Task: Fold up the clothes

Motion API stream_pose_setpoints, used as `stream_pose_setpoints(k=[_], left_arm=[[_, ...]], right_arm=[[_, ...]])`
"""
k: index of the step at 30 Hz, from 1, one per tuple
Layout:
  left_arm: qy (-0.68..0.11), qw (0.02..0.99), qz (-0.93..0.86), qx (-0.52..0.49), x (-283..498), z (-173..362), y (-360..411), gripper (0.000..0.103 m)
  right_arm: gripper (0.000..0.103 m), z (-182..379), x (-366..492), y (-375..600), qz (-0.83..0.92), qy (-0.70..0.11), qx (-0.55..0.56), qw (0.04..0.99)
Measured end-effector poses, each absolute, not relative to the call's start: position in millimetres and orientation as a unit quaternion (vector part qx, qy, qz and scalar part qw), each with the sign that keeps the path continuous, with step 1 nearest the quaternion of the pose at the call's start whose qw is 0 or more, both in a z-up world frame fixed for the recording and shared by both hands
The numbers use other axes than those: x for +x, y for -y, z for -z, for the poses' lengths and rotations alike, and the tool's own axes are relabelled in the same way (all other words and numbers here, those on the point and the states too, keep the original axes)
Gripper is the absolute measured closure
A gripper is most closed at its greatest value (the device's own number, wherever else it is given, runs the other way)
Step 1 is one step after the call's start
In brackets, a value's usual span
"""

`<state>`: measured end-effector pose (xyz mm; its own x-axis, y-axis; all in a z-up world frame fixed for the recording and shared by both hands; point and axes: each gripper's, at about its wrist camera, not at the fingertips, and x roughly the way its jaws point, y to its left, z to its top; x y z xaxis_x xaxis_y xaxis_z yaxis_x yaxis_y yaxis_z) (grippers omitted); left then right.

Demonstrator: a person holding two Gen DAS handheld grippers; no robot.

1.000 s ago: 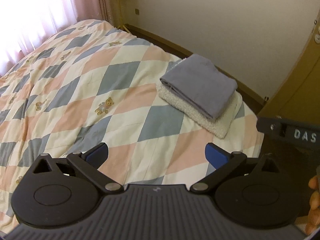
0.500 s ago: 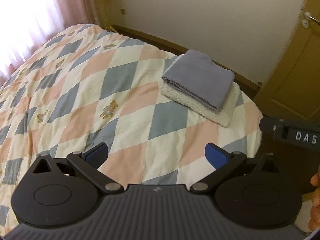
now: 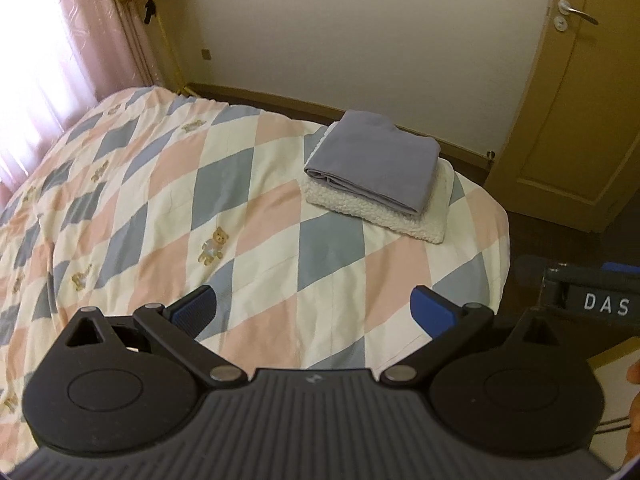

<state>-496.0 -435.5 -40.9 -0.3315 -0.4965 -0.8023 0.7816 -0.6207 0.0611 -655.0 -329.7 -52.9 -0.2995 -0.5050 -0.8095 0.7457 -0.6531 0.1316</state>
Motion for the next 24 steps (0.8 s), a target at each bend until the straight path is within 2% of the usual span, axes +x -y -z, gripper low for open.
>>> stream_pose_setpoints(k=[7,24], left_arm=[[-0.195,0.38,0.808,0.406,-472,33,436,0.001],[-0.178,0.374,0.817,0.401,-447,23,425,0.001]], right_arm=[[0.0,46,-630,322,0.801,-0.136,0.435,0.388],[0.0,34,-594,300,0.807,-0.13,0.428,0.385]])
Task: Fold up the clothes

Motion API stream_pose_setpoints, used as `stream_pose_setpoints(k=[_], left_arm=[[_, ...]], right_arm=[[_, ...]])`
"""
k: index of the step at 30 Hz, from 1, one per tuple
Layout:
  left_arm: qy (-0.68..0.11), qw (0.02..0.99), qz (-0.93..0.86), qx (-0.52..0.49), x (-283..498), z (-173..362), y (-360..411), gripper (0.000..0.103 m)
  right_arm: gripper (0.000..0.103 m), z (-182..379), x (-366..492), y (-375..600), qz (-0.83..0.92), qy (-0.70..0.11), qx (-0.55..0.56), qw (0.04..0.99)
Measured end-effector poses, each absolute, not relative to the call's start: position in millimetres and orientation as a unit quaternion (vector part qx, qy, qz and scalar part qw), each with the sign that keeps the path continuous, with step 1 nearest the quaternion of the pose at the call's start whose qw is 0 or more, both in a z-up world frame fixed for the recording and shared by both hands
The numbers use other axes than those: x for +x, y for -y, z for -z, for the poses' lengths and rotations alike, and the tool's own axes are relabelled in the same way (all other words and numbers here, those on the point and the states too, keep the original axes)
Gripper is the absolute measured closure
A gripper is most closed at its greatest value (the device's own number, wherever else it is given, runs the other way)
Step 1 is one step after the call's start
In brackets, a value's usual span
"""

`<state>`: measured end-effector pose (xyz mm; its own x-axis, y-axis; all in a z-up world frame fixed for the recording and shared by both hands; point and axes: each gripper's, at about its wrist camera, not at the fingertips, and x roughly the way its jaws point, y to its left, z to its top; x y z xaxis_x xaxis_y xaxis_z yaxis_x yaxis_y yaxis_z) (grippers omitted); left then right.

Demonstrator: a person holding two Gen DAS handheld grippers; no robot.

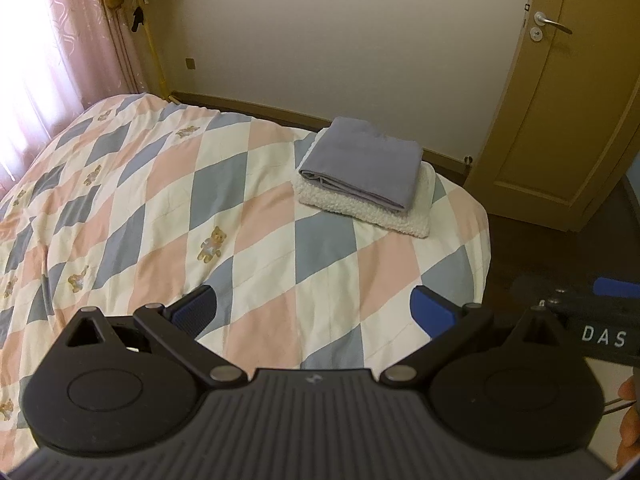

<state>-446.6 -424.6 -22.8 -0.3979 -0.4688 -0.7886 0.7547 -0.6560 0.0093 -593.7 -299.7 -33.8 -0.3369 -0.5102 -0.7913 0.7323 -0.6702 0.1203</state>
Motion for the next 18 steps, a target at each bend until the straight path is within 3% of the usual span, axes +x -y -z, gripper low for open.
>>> stream_pose_setpoints(k=[18], left_arm=[[-0.207,0.397,0.795,0.409,-480,29,434,0.001]], right_arm=[[0.0,28,-617,309,0.796,-0.125,0.419,0.419]])
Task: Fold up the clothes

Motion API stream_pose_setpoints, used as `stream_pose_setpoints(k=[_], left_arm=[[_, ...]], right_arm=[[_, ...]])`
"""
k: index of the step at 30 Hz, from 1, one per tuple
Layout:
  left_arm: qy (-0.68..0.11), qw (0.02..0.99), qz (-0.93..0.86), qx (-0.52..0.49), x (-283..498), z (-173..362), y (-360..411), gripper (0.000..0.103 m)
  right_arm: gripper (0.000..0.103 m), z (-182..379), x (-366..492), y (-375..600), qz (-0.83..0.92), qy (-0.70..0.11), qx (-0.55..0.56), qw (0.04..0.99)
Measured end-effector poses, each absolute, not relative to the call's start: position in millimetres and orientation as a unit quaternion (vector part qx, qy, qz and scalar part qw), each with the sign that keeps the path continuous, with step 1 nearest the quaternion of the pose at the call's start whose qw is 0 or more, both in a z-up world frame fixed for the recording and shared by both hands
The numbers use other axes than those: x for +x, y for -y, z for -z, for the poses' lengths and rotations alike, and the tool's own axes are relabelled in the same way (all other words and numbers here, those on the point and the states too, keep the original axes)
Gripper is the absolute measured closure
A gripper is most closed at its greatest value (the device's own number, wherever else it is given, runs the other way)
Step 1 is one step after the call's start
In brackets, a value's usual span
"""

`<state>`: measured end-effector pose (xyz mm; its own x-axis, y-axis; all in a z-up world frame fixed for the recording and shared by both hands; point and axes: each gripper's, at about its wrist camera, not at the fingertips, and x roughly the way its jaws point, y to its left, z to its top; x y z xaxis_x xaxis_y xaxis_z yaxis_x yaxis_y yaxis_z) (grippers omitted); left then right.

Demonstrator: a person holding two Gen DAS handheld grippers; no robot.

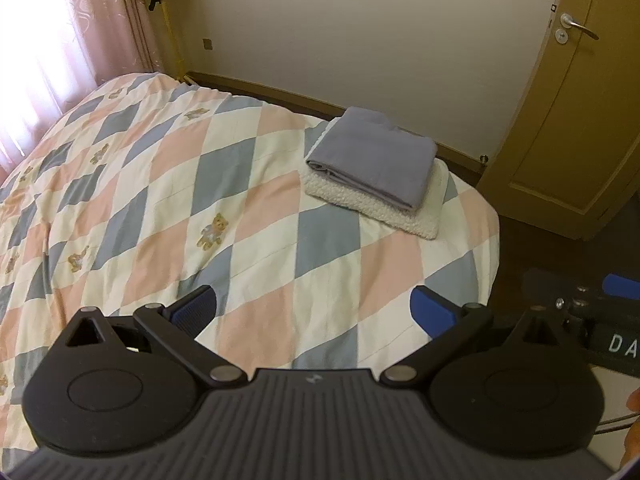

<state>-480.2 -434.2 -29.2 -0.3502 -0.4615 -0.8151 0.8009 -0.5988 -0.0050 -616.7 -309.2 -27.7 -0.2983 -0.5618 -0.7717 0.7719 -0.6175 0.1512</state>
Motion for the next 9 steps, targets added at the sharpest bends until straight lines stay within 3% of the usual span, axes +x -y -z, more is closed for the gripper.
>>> stream_pose_setpoints(k=[9], left_arm=[[-0.188,0.415,0.797,0.395,-519,20,438,0.001]], right_arm=[[0.0,29,-659,319,0.791,-0.125,0.42,0.427]])
